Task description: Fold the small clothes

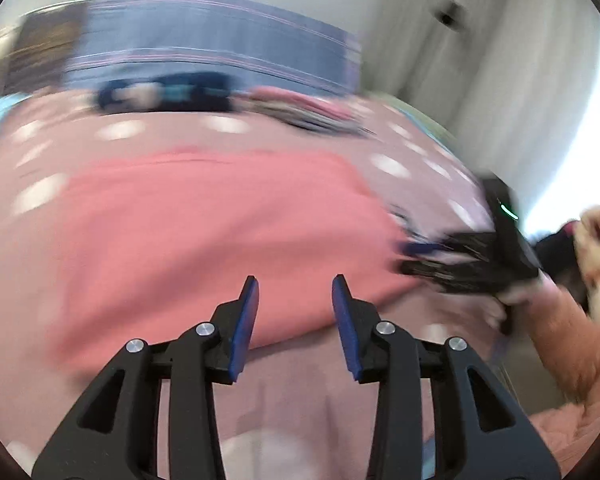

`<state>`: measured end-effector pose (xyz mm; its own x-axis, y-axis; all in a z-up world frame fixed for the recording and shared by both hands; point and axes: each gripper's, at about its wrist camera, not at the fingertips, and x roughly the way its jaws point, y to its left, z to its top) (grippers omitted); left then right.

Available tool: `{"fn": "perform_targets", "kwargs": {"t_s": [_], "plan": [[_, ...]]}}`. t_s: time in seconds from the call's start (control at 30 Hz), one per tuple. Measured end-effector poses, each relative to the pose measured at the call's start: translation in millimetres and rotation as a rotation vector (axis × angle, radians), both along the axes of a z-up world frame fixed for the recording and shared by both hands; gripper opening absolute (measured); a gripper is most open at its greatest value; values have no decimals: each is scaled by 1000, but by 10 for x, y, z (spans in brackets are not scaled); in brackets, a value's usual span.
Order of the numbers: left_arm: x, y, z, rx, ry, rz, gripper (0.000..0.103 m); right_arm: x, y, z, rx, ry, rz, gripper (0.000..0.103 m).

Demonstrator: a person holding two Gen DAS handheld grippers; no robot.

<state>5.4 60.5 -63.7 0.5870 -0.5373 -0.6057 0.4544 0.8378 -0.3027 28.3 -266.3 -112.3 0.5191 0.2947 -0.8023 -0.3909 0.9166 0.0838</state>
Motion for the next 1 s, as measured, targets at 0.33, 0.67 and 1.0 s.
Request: {"fn": "perform_targets", "kwargs": {"t_s": [0.33,0.67,1.0], "plan": [[-125,1312,-213,-165,33,278,38,138,675,591,17,-85,6,40],[376,1461,-421,-151,52,169,30,937,2400,733,-6,-4,268,51],[878,1295,-652,-182,160,-3,31,1823,3409,374,-194,29,319,50]]}}
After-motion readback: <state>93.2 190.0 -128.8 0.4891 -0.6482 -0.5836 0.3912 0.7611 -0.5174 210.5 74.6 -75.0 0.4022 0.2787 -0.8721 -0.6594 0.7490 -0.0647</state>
